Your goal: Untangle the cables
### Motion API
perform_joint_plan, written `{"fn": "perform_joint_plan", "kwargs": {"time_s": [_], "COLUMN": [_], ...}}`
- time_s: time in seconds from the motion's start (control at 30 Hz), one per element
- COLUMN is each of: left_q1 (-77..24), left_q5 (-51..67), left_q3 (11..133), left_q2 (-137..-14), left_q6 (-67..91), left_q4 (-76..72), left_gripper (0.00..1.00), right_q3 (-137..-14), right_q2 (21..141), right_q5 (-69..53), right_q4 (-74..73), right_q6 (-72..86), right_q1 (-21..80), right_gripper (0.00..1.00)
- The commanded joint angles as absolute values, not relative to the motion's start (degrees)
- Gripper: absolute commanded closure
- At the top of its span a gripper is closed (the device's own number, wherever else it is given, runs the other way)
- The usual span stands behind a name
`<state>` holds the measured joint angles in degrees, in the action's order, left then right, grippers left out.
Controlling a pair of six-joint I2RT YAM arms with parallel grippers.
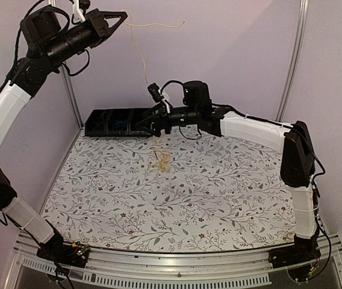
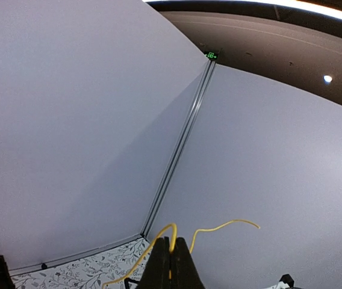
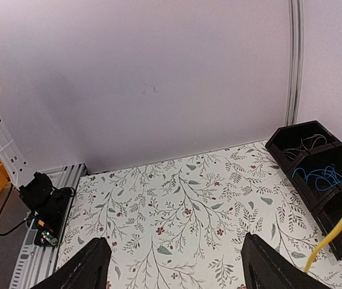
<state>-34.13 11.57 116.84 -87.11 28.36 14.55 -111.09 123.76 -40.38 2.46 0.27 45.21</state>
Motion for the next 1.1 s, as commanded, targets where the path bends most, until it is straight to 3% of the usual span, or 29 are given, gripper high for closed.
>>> {"fn": "perform_joint_plan", "kwargs": {"time_s": [0.0,0.37,0.53,0.7,0.77,0.97,1.07], "left_q1": [-34.9,-35.0,-35.2,-35.4,-35.5,-35.8,-36.0], "left_q5": [13.3,16.9,17.7,17.7,17.6,17.4,16.9], "left_q3": [117.1,116.9,117.1,117.8,119.0,126.3,132.4], "left_q2": [-88.7,-91.1,-91.5,-91.2,-91.3,-93.4,-94.7], "left_q6": [29.4,31.1,31.6,31.6,31.6,30.8,29.2], "left_q4": [14.7,12.2,12.2,12.2,12.7,14.9,15.5], "left_gripper": [1.00,1.00,1.00,1.00,1.00,1.00,1.00], "right_q3": [-104.3,-86.1,-89.9,-97.8,-98.5,-98.8,-97.0], "right_q2": [116.3,99.9,103.9,113.0,115.9,123.5,125.7], "right_q5": [-38.2,-36.3,-38.1,-33.0,-35.1,-40.9,-40.4], "right_q4": [-4.7,-2.5,2.9,6.6,9.2,12.0,12.2], "right_q6": [-8.2,-12.2,-8.6,-0.5,1.3,5.4,6.7], "right_q1": [45.1,45.1,45.1,45.0,45.1,45.0,45.1], "right_gripper": [0.21,0.17,0.12,0.16,0.25,0.77,0.88]}}
